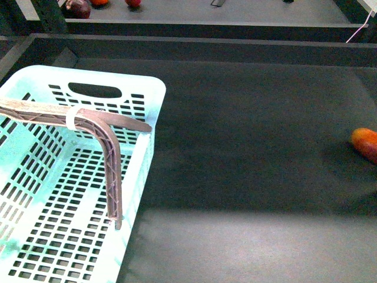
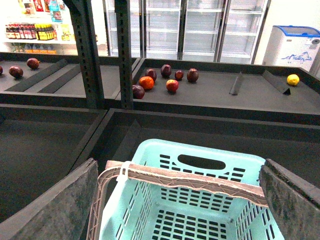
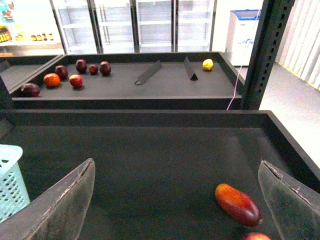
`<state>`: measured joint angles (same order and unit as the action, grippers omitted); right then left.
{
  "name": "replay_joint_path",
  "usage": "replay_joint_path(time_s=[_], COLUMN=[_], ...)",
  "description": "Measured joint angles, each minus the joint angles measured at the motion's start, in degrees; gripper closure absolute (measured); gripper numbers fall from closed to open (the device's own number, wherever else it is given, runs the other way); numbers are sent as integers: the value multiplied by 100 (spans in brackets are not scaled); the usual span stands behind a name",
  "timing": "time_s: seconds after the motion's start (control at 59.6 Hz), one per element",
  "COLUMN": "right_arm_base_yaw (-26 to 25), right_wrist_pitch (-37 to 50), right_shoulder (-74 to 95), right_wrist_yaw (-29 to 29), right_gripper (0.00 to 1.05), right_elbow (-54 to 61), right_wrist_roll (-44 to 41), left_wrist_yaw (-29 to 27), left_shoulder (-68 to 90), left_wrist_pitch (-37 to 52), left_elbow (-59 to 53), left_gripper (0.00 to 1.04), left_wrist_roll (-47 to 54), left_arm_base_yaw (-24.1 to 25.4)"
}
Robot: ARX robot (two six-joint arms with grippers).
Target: Pick apple with right arm and hold basket with left
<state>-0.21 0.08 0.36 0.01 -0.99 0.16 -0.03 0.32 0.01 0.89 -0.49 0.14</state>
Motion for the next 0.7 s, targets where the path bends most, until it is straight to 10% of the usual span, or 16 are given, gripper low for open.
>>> replay_joint_path(time_s=[0.453, 0.537, 0.705], right_arm_base_yaw=[0, 0, 2], right_wrist_pitch=[0, 0, 0], right_shoulder=[0, 0, -2], right_wrist_yaw=[2, -2, 0], right_gripper=[9, 9, 9], right_elbow=[0, 0, 0], right_wrist_roll=[0, -2, 0], left_wrist_yaw=[155, 750, 1217], left_shoulder=[111, 1097, 2494], left_wrist_pitch=[-262, -1515, -909], left_elbow=[83, 682, 1167], left_gripper=[7, 7, 7], left_wrist_roll=[-138, -1134, -2857], left_arm_base_yaw=[24, 39, 52])
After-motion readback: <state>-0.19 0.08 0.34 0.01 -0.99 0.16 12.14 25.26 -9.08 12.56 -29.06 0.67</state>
